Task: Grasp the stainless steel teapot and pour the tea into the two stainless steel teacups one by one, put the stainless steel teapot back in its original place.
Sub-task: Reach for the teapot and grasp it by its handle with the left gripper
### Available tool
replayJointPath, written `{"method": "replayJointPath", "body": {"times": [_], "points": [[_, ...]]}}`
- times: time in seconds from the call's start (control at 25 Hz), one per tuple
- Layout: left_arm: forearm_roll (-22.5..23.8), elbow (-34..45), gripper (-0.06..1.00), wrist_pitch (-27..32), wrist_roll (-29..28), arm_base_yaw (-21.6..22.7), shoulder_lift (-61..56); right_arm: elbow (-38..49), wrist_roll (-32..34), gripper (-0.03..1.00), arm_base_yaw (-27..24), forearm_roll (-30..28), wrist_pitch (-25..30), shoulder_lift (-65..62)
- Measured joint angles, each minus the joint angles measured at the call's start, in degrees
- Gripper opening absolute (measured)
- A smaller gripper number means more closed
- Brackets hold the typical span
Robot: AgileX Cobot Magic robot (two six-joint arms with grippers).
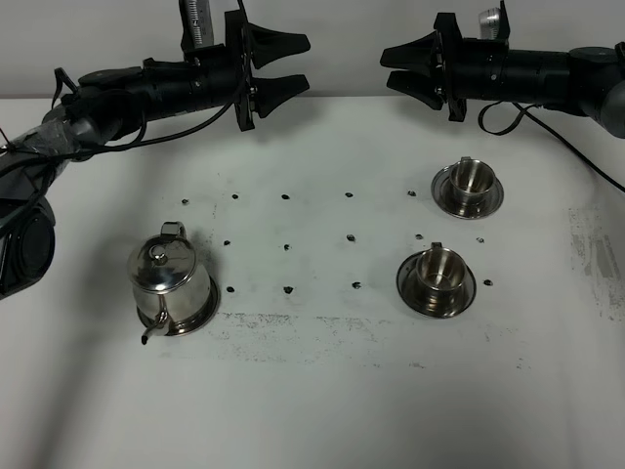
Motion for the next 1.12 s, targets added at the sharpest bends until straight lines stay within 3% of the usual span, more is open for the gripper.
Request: {"method": "replayJointPath", "body": {"times": [0.48, 0.76, 0.84, 0.96, 1.12], "points": [[0.05, 0.0, 0.55, -0.08, 0.07, 0.0, 0.0, 0.0, 0.06, 0.39, 0.0, 0.0, 0.0, 0.0], [1.32, -0.01, 0.55, -0.55, 6.28, 0.0, -0.59, -1.48, -1.27, 0.39, 0.0, -0.47, 0.68, 0.0], [4.25, -1.09, 0.55, -1.65, 7.98, 0.0, -1.71, -4.25, -1.18, 0.39, 0.0, -2.76, 1.25, 0.0], [12.64, -5.08, 0.55, -2.64, 7.7, 0.0, -4.03, -10.16, 1.62, 0.39, 0.0, -9.0, 2.25, 0.0], [26.18, -14.27, 0.55, -2.51, 1.52, 0.0, -5.42, -18.95, 7.62, 0.39, 0.0, -21.51, 4.26, 0.0]]}}
